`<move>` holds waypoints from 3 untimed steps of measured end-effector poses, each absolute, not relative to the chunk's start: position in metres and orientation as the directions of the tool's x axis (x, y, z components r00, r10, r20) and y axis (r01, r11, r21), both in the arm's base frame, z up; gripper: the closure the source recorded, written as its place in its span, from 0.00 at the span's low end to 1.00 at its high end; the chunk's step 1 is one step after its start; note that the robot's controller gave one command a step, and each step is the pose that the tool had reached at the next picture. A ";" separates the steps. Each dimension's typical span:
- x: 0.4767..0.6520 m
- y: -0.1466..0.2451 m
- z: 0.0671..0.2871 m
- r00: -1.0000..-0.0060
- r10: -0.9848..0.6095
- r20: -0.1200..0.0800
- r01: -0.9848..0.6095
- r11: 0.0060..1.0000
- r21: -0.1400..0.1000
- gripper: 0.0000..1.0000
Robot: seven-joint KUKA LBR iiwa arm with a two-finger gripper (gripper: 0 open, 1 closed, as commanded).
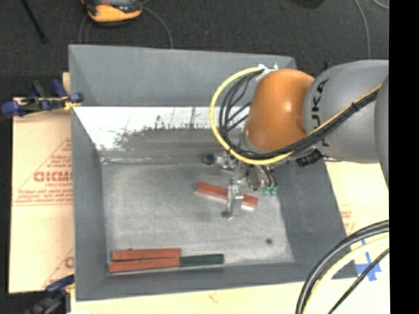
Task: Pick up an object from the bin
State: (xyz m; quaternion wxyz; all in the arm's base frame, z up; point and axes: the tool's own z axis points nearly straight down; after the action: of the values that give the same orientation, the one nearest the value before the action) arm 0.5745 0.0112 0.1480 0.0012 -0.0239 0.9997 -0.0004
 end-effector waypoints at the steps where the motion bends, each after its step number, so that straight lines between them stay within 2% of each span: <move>1: 0.575 0.011 0.148 -0.999 -0.049 -0.004 -0.049 0.999 -0.001 0.00; 2: 0.603 0.015 0.076 -0.994 0.105 -0.003 0.105 0.994 0.000 1.00; 3: 0.603 0.015 0.076 -0.995 0.104 -0.003 0.104 0.995 0.000 1.00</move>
Offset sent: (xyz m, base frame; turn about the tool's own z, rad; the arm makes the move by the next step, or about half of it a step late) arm 0.0273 0.0051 -0.0723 0.1551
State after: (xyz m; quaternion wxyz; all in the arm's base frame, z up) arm 0.6027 0.0152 0.0762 0.0016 0.0522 0.9986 -0.0002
